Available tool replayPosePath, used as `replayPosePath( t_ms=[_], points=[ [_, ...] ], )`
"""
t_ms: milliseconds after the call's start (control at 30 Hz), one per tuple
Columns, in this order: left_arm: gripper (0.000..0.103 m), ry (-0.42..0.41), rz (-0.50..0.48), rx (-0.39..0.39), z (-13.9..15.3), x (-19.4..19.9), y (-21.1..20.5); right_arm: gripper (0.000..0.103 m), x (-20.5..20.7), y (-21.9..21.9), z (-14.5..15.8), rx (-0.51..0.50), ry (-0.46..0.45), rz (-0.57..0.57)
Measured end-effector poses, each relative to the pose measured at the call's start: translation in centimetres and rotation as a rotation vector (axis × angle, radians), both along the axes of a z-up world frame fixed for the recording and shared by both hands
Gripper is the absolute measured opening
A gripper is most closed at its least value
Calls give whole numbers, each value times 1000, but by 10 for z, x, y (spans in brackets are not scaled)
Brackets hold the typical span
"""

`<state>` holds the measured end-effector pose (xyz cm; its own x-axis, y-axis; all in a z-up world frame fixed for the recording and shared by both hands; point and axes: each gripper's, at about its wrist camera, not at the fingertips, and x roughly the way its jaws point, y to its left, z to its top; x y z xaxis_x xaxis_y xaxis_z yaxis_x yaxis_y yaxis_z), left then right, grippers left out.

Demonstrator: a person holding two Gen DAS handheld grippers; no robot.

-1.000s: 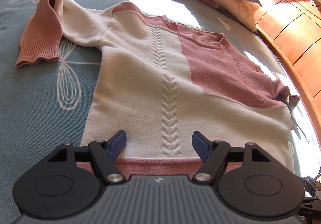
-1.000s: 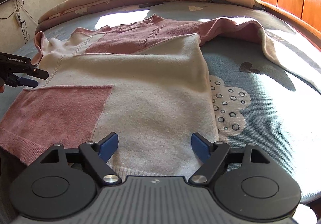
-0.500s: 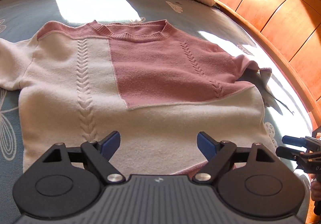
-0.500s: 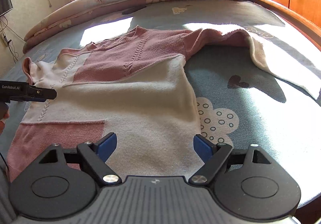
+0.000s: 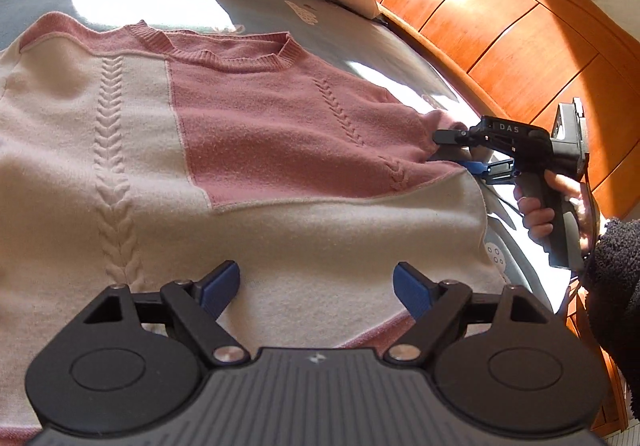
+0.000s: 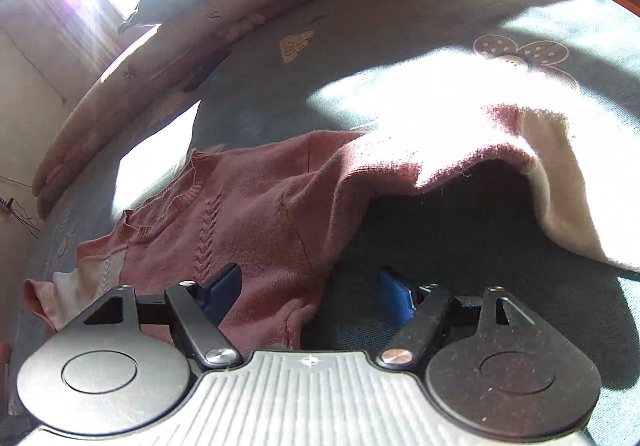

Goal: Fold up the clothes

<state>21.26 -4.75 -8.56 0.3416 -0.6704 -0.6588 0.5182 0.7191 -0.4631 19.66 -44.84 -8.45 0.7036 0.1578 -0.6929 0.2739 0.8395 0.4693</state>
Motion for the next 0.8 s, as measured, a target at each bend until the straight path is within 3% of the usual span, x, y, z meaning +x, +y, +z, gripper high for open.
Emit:
replayPosePath(
  t_ms=[300,400,433,467,667,800],
  points=[
    [86,-39,0,3,-1,-2,-4,76,29,7,-20,-82,-139,142],
    [86,-38,3,-4,-1,-2,-2,50,38,16,-17,-145,-128,204],
    [86,-38,4,-6,-1,-2,-2,30,40,18,-15,-172,-115,211],
    [86,-40,5,-6,-1,-3,-2,26,43,18,-13,-194,-102,210],
    [86,-74,6,7,0,-6,-2,21,58,13,13,-286,-170,144],
    [86,-87,18,13,1,-7,0,21,71,7,7,-298,-151,134]
  ],
)
